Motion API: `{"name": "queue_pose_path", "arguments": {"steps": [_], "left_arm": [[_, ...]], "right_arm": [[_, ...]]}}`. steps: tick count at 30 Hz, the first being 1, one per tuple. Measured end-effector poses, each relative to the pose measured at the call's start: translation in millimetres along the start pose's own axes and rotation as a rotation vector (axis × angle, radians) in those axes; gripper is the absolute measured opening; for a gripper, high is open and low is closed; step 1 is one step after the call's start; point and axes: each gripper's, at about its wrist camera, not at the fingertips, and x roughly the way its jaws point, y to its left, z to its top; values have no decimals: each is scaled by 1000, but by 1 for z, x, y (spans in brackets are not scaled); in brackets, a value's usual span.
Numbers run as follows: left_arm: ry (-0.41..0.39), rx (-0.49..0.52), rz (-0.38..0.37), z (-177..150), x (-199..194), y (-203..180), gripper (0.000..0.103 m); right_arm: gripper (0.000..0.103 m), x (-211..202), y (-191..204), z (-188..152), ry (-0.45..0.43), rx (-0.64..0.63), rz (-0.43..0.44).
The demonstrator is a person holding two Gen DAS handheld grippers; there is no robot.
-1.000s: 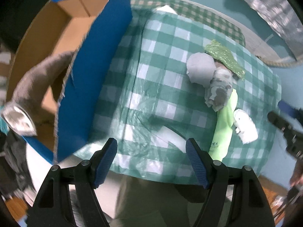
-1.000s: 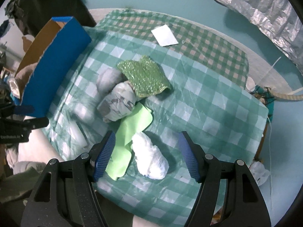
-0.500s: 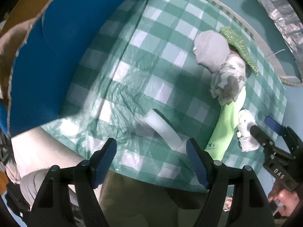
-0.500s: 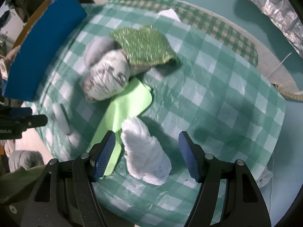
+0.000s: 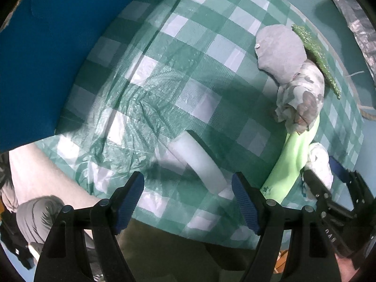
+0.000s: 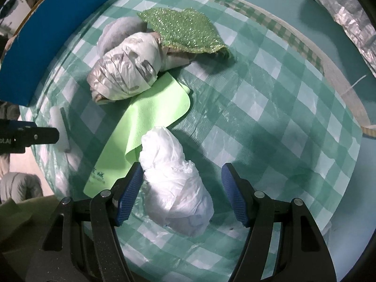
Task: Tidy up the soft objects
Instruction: 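Lower the left tool onto the white tube while the right tool lowers onto the white plastic bundle, then close the left tool on the white tube while the right tool grips the white bundle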
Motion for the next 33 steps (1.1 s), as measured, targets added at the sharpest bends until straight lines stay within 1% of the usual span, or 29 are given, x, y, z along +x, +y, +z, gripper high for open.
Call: {"name": "queue_pose_path", "arguments": {"steps": [3,4,5,7,8,9,11,13,15,18,20,23,28,33], "left_arm": [[7,-30,-15,3,5,3,78],[12,-43,-20,3,6,3,76],[15,-56,-29,4,8,3,71],[23,-71,-37,5,12,4,55],[30,-75,-37,6,13,4,52],[38,-78,-40,7,15,3,47],[54,-81,-49,7,20,5,39],[60,-79,-72,8,20,6,25],[61,-66,-84,8,20,4,19],[58,-41,-75,9,17,-3,13],[61,-19,-72,11,13,-10,11],[60,6,-73,7,8,-17,10],[64,35,-89,3,-3,-10,10],[47,100,-86,2,-17,-8,10]], "right_arm": [[70,5,5,-2,5,-22,-6],[70,6,7,-3,6,-30,-12],[70,7,9,-4,8,-38,-13],[70,9,12,-6,7,-52,-16],[69,9,14,-7,1,-61,-20],[68,9,16,-8,-3,-71,-21],[63,9,19,-10,-9,-85,-31],[52,9,19,-11,-14,-96,-41],[48,8,17,-11,-16,-93,-40],[44,5,17,-12,-13,-75,-26],[42,4,13,-12,-10,-64,-11],[42,-1,4,-9,-14,-42,-4],[42,-12,0,-6,-29,7,17],[42,-25,-1,-3,-42,25,24]]}}
